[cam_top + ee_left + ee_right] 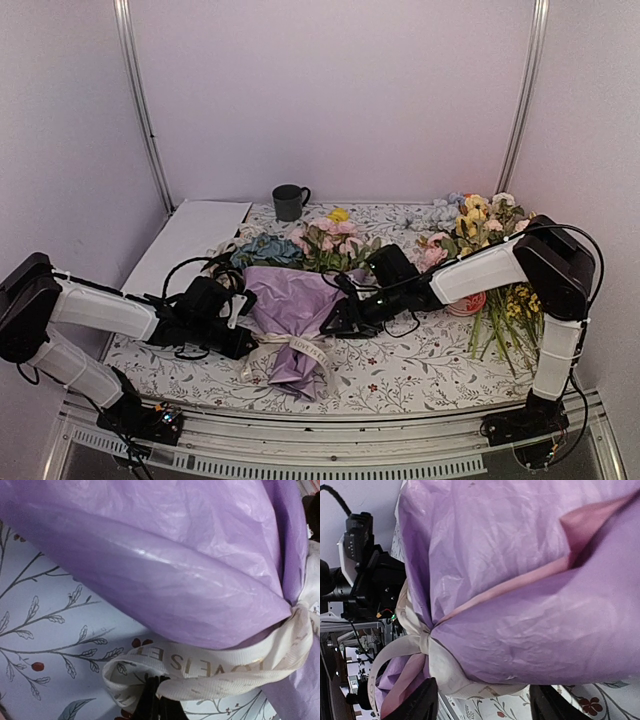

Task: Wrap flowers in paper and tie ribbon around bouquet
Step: Tie the half-tied ribbon around the folded bouquet.

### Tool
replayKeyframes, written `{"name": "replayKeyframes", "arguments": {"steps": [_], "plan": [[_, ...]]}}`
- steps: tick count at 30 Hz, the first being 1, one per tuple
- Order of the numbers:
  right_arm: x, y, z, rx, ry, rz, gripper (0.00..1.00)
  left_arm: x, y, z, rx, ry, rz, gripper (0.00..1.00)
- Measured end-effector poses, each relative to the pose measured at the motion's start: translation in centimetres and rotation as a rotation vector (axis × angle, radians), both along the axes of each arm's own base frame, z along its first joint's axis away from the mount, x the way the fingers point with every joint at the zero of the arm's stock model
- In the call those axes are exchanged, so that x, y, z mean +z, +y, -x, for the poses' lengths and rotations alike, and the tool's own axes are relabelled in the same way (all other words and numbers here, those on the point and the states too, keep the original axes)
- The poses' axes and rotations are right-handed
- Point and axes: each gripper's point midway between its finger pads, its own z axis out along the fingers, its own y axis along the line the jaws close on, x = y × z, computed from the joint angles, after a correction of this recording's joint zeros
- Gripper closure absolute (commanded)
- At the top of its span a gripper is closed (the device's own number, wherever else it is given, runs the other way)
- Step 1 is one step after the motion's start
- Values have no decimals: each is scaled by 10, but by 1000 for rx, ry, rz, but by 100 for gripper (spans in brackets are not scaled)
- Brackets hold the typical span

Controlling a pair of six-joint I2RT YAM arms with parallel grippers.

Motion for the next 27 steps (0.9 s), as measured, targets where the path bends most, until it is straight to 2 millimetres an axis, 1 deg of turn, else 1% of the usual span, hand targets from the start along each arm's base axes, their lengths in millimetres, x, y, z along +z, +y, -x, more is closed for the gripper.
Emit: {"name": "replayKeyframes", "arguments": {"steps": [1,2,3,5,6,10,12,13,15,16,19,23,27], "plan": [[-2,-1,-1,-13,-2,14,58,0,0,0,0,0,0,100],[-4,-1,-2,-22,-5,26,66,0,0,0,-1,-1,0,100],[-4,-1,-4,-30,-9,34,72,0,0,0,-3,-2,-1,100],[-4,0,-5,-40,-16,46,78,0,0,0,-5,-3,-2,100],[-4,0,-6,-43,-20,51,80,0,0,0,-5,-3,-2,100],[-7,-3,-3,-37,-13,69,80,0,0,0,-6,-4,-2,100],[-9,-4,-1,-29,-9,77,75,0,0,0,-6,-4,-2,100],[-9,-5,0,-26,-5,80,75,0,0,0,-6,-4,-3,100],[-8,-9,5,-13,0,88,78,0,0,0,-5,-4,-3,100],[-7,-12,8,-8,4,91,82,0,0,0,-5,-4,-3,100],[-7,-18,15,11,10,98,99,0,0,0,-5,-4,-3,100],[-10,-22,21,26,27,101,100,0,0,0,-5,-4,-2,100],[-11,-27,22,25,41,96,100,0,0,0,-5,-4,-3,100]]}}
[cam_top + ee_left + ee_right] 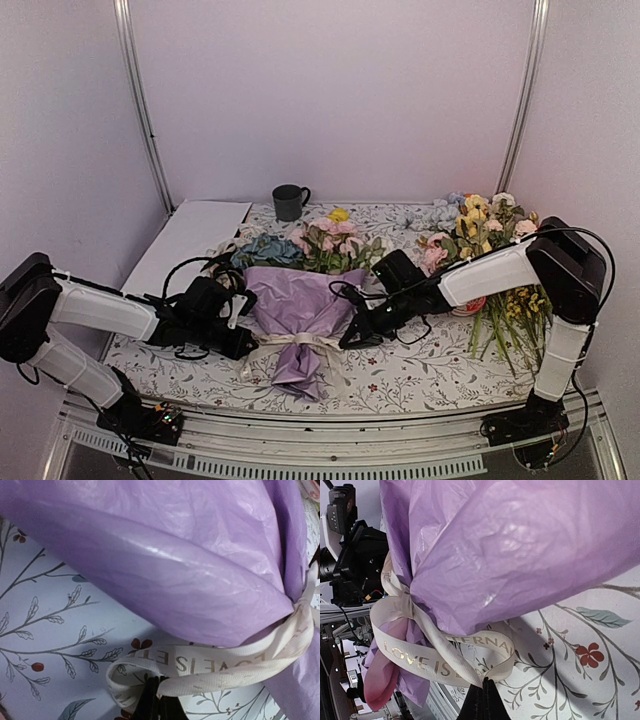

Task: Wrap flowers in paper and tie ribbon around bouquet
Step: Tie the half-tied ribbon around the folded bouquet.

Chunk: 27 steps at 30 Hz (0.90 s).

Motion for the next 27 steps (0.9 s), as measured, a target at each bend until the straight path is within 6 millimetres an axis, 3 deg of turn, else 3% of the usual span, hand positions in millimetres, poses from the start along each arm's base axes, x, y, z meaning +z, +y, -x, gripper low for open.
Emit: {"name": "replayKeyframes", "arguments": {"steps": [8,11,12,16,27], "plan": [[-3,-18,-2,-29,16,-9,100,-1,1,-1,16,3,0,100],[-11,-38,-1,-65,41,11,100,-1,2,-1,31,4,9,100],[-24,-53,3,-86,73,43,100,-1,0,-2,42,6,22,100],[-32,-67,11,-99,101,54,100,-1,-1,-2,43,7,39,100],[-31,-76,12,-112,101,50,100,-2,-4,-1,45,11,58,100]]}}
